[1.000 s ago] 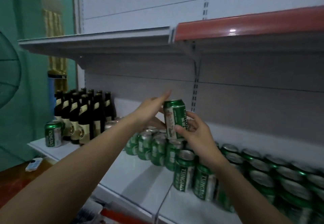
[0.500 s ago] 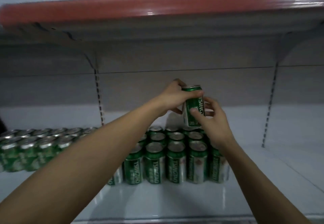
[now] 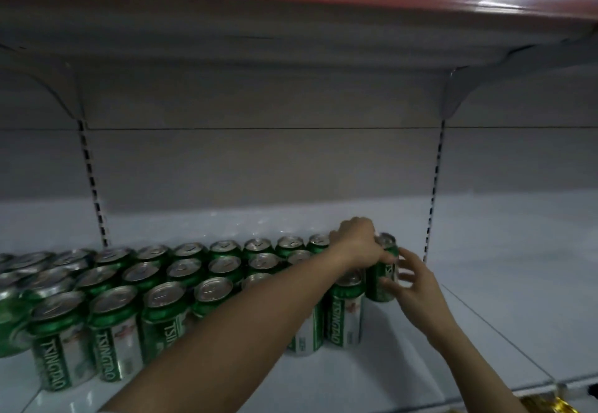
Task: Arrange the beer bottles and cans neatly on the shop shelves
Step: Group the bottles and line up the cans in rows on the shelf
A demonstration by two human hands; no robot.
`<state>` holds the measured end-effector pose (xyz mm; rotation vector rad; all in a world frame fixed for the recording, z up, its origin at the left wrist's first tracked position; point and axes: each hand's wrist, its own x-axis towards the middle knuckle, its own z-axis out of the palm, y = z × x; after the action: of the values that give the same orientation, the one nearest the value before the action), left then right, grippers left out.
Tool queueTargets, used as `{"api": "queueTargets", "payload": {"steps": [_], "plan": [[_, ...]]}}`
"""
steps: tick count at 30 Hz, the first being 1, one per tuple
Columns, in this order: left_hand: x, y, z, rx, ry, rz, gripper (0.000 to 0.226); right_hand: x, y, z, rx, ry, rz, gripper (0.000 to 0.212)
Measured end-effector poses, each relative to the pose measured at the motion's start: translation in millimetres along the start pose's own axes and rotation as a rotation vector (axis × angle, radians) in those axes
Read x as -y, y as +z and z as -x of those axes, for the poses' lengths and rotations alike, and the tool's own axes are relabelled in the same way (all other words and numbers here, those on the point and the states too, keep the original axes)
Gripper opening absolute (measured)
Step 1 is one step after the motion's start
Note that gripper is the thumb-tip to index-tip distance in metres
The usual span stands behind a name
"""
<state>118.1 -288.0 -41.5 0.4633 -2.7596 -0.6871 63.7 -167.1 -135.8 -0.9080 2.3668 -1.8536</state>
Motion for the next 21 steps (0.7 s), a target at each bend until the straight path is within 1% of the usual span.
{"api": "queueTargets", "payload": {"steps": [3, 5, 7, 10, 11, 13, 15, 17, 19, 21], "plan": [[13, 15, -4, -0.006, 0.0, -0.163, 0.051, -18, 16, -3, 0.04, 0.043, 0.037, 0.061], [21, 19, -6, -0.007, 0.0, -0.213, 0.055, -26, 21, -6, 0.047, 0.058, 0.054, 0.059], [25, 19, -6, 0.003, 0.014, -0.23, 0.055, -29, 20, -12, 0.062, 0.081, 0.069, 0.058], [32, 8, -3, 0.013, 0.034, -0.175, 0.046, -17, 14, -18, 0.125, 0.098, 0.03, 0.057], [38, 1, -2, 0.002, 0.035, -0.143, 0.043, -9, 14, -19, 0.106, 0.08, 0.018, 0.057], [52, -17, 2, -0.038, 0.017, -0.084, 0.047, 10, 15, -21, -0.023, 0.002, 0.017, 0.053], [71, -38, 8, -0.084, -0.026, -0.042, 0.056, 35, 21, -21, -0.158, -0.102, -0.008, 0.043], [94, -62, 17, -0.14, -0.066, -0.025, 0.055, 65, 34, -18, -0.227, -0.209, -0.04, 0.034], [121, -88, 30, -0.203, -0.112, -0.019, 0.05, 96, 56, -13, -0.195, -0.3, -0.069, 0.026], [149, -114, 49, -0.258, -0.18, -0.019, 0.047, 126, 89, -5, -0.07, -0.352, -0.117, 0.024]]}}
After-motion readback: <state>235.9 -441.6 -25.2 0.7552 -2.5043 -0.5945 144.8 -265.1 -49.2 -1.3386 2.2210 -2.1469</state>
